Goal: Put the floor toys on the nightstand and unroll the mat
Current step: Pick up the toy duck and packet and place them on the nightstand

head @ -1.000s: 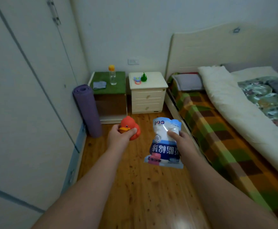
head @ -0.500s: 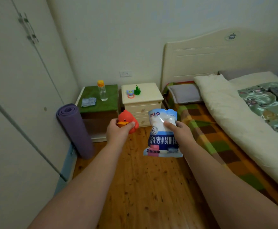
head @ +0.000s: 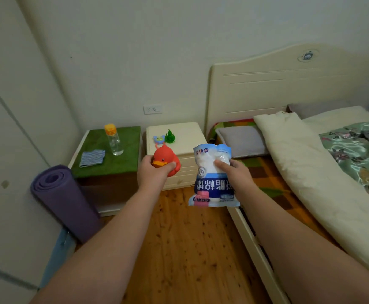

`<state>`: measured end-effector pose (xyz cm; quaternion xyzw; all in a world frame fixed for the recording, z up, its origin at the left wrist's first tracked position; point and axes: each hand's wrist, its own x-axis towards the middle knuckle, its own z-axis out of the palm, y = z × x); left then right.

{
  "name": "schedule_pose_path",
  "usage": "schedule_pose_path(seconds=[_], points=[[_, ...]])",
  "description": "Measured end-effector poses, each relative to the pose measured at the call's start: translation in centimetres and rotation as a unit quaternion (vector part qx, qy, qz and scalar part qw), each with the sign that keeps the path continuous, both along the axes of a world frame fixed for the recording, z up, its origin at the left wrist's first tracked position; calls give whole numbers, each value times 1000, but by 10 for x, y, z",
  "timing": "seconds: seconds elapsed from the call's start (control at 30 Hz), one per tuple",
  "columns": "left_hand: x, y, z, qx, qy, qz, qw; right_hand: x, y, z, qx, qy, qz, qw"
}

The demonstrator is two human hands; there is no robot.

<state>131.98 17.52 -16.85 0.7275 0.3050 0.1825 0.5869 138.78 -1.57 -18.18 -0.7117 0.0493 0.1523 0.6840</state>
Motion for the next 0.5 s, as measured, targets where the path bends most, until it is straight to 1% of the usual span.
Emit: schedule_pose_path(seconds=[0.07, 0.17, 0.27, 0.5], points=[[33, 12, -2, 8, 1, -8, 1000, 28, 11, -1, -5, -2, -7, 1000], [91, 34, -5, -4, 2, -23, 1000, 82, 31, 1, -22, 3, -22, 1000], [135, 47, -2, 8, -8, -38, 999, 125, 42, 3, -7, 9, -29, 1000], [239, 58, -18, 16, 19, -48, 999, 229, 53, -16, -11, 31, -32, 999]])
